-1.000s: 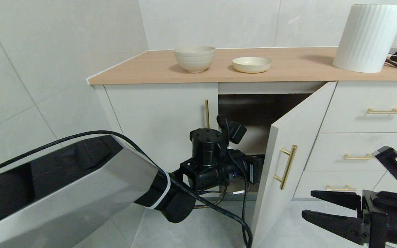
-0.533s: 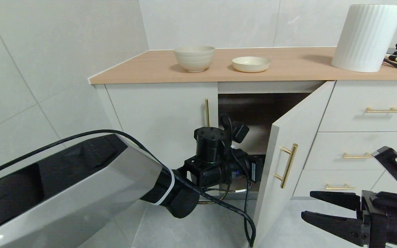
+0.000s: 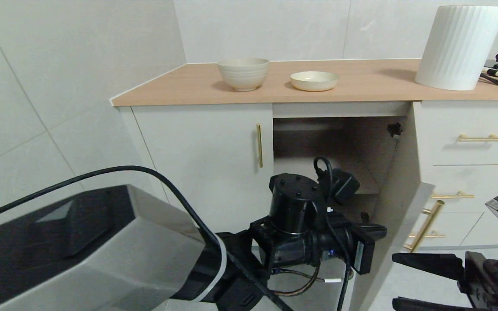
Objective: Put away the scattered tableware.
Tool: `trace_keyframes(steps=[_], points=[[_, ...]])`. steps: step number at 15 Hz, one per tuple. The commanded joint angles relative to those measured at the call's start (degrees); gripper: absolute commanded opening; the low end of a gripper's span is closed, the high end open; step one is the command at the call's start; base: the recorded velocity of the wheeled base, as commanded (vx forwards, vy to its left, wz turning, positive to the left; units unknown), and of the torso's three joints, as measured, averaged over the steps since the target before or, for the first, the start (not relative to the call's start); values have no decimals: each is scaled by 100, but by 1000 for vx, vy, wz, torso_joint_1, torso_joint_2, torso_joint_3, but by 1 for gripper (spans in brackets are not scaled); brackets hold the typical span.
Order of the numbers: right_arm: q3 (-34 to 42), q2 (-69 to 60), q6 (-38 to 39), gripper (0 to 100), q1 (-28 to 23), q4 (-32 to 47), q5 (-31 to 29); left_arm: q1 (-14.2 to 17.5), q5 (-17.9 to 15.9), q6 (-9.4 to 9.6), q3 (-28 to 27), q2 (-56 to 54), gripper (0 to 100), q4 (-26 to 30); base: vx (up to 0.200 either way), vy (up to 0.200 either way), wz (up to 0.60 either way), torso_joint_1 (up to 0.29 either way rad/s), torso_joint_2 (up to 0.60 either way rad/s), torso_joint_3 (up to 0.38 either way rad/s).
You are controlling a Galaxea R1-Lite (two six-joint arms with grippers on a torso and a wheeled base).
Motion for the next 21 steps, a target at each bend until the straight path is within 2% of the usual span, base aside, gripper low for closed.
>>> trace_keyframes(steps=[1,2,3,4,6,7,9,10,15,18,20,21], points=[[-22,-440,1,100,323,107,8,239,-326,-4,889,-861,0,-37,0,0,0,0,0,0],[-31,-440,1,100,331,125,-1,758,-449,5,1100,-984,0,-99,0,0,0,0,0,0],[-39,-431,1,100,331,125,-1,977,-440,5,1215,-1055,0,-161,0,0,0,0,0,0],[-83,-352,1,100,331,116,-36,1399,-361,5,1584,-1266,0,-424,0,0,0,0,0,0],[-259,-88,1,100,331,98,-150,1777,-186,31,2208,-1635,0,-943,0,0,0,0,0,0],[-470,219,-8,100,331,63,-502,2006,-186,49,2498,-1960,0,-1127,0,0,0,0,0,0],[-997,887,-34,100,331,19,-1486,2296,-194,67,2726,-2575,0,-1057,0,0,0,0,0,0],[-1208,1098,-52,100,331,-16,-1741,2392,-194,75,2770,-2769,0,-969,0,0,0,0,0,0],[-3019,2443,-729,100,331,2,-3560,3095,-177,67,2761,-4623,0,912,0,0,0,0,0,0],[-3537,2566,-729,100,331,397,-3666,3298,-177,75,2463,-5309,0,2169,0,0,0,0,0,0],[-3669,2504,-720,100,331,801,-3666,3350,-177,75,2331,-5502,0,2608,0,0,0,0,0,0],[-3687,2434,-720,100,331,1065,-3692,3359,-177,67,2322,-5502,100,2617,0,0,0,0,0,0]])
